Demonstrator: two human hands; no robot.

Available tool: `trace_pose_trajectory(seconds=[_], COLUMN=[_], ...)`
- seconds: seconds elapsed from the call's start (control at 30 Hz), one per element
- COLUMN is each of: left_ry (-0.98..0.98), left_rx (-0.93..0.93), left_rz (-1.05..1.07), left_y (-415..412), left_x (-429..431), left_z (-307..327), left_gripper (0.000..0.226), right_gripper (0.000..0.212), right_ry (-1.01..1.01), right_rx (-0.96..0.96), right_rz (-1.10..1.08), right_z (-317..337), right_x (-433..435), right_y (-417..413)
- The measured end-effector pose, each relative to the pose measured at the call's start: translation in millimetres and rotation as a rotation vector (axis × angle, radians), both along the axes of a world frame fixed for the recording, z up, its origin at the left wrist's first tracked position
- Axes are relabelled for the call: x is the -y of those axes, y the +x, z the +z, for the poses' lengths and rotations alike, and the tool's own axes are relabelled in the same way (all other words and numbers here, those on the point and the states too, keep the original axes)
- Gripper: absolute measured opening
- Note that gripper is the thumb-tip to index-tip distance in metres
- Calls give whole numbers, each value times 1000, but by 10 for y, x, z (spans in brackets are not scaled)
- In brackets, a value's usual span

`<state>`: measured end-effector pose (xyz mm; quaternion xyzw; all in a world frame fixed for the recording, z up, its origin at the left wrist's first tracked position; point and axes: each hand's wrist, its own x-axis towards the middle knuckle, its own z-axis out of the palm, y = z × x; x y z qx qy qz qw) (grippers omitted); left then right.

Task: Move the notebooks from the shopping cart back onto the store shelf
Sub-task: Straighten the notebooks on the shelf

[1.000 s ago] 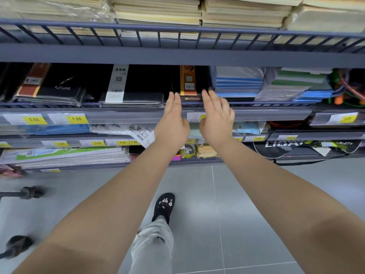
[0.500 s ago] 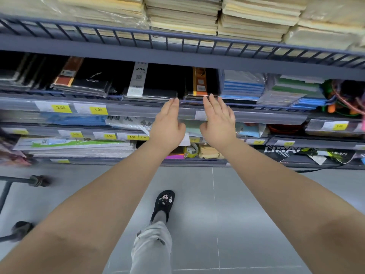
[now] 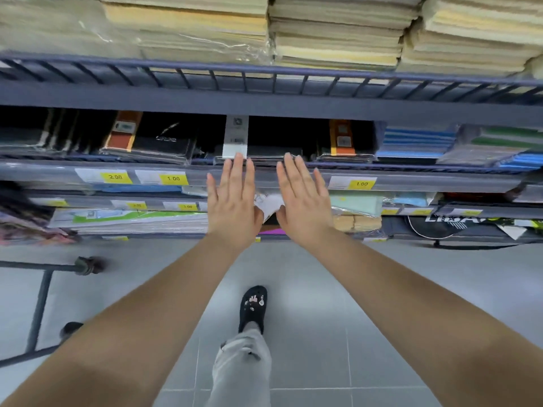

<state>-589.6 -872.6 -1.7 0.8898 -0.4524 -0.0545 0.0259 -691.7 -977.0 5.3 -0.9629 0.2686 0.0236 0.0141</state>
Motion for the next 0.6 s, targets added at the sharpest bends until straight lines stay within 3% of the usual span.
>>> trace_pose_trajectory(seconds=[0.17,0.4,0.6], left_ry=[-126,-254,-187], left_rx=[-55,-85,-113], left_rz=[17,31,50], left_y=[49,131,230], left_x=[98,94,88], left_z=[-74,-43,16], left_gripper=[98,88,85], right_gripper=[82,80,74], right_ry=[-38,-3,52], right_rx=[186,199,106], right_rz=[-50,-88,-160], right_z=[-40,-44,35], right_x=[104,94,52], right_y=[119,164,142])
